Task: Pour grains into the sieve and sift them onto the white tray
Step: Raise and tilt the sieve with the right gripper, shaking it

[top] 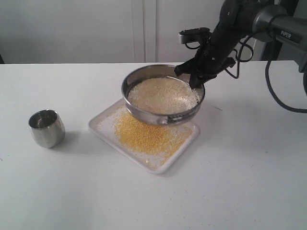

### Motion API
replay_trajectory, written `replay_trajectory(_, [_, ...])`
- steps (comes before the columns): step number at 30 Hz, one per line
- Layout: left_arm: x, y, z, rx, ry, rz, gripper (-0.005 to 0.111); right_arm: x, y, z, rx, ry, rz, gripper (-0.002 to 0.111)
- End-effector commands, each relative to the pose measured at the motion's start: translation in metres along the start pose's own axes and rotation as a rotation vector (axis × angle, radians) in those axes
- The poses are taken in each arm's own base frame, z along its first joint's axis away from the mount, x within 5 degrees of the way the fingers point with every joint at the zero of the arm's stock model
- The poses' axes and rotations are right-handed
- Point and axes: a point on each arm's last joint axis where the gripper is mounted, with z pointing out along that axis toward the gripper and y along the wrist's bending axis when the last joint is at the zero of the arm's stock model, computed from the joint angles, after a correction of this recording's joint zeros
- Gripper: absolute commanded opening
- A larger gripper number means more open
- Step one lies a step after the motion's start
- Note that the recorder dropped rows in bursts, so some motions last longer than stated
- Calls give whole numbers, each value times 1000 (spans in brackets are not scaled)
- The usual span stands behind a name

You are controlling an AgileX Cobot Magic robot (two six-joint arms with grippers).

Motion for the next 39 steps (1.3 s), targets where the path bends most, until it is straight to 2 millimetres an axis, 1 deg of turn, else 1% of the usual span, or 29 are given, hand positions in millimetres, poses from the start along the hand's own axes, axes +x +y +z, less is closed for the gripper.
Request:
replay_trajectory(1, [2,0,0,4,4,-17,0,-3,4,-14,-18,-18,-328,0])
replay_trajectory(2, [2,0,0,4,4,-17,0,-4,2,-14,7,-21,-280,0])
replay_trajectory(4, [2,0,0,4,4,-17,0,-10,0,-12,-30,-97,166,0])
replay_trajectory(5, [2,0,0,4,4,-17,0,-8,5,-9,-92,-73,232,0])
replay_trajectory(6, [2,0,0,4,4,-17,0,-6,18,-6,-181,-52,54,0])
replay_trajectory(7, [2,0,0,4,4,-17,0,-3,24,-6,-206,-32,-227,0])
replay_trajectory(8, [2,0,0,4,4,-17,0,0,21,-6,-176,-6,-383,0])
replay_trajectory(10, [2,0,0,4,4,-17,0,-4,3,-5,-21,-29,-128,0])
replay_trajectory(11, [2,0,0,4,4,-17,0,-6,-3,-3,-12,-67,168,0])
replay_trajectory(12, [2,0,0,4,4,-17,0,-6,0,1,-70,-56,331,0])
replay_trajectory(13, [2,0,0,4,4,-17,0,-5,4,3,-124,-40,259,0])
replay_trajectory(15, [2,0,0,4,4,-17,0,3,10,3,-174,9,-250,0])
replay_trajectory(16, [2,0,0,4,4,-17,0,3,9,1,-157,16,-265,0])
replay_trajectory(18, [2,0,0,4,4,-17,0,-3,-5,3,-107,-46,148,0])
replay_trajectory(19, [2,0,0,4,4,-17,0,-4,-3,4,-151,-42,314,0])
replay_trajectory(20, [2,0,0,4,4,-17,0,-1,4,8,-214,-11,262,0])
replay_trajectory(22, [2,0,0,4,4,-17,0,6,13,6,-260,37,-214,0])
replay_trajectory(23, [2,0,0,4,4,-17,0,8,11,3,-230,62,-286,0])
replay_trajectory(24, [2,0,0,4,4,-17,0,7,5,3,-169,61,-169,0])
replay_trajectory(26, [2,0,0,4,4,-17,0,1,2,7,-155,9,266,0])
replay_trajectory(27, [2,0,0,4,4,-17,0,2,8,8,-218,23,256,0])
replay_trajectory(29, [2,0,0,4,4,-17,0,5,17,2,-254,28,-245,0])
replay_trajectory(30, [2,0,0,4,4,-17,0,6,13,-1,-203,47,-254,0])
replay_trajectory(32, [2,0,0,4,4,-17,0,-2,3,0,-138,-24,161,0])
replay_trajectory(33, [2,0,0,4,4,-17,0,-2,7,3,-189,-23,276,0])
replay_trajectory(34, [2,0,0,4,4,-17,0,-1,16,4,-246,-11,139,0])
replay_trajectory(36, [2,0,0,4,4,-17,0,4,16,0,-228,21,-326,0])
replay_trajectory(37, [2,0,0,4,4,-17,0,5,12,-4,-171,49,-317,0])
replay_trajectory(39, [2,0,0,4,4,-17,0,-2,4,-4,-125,-13,171,0])
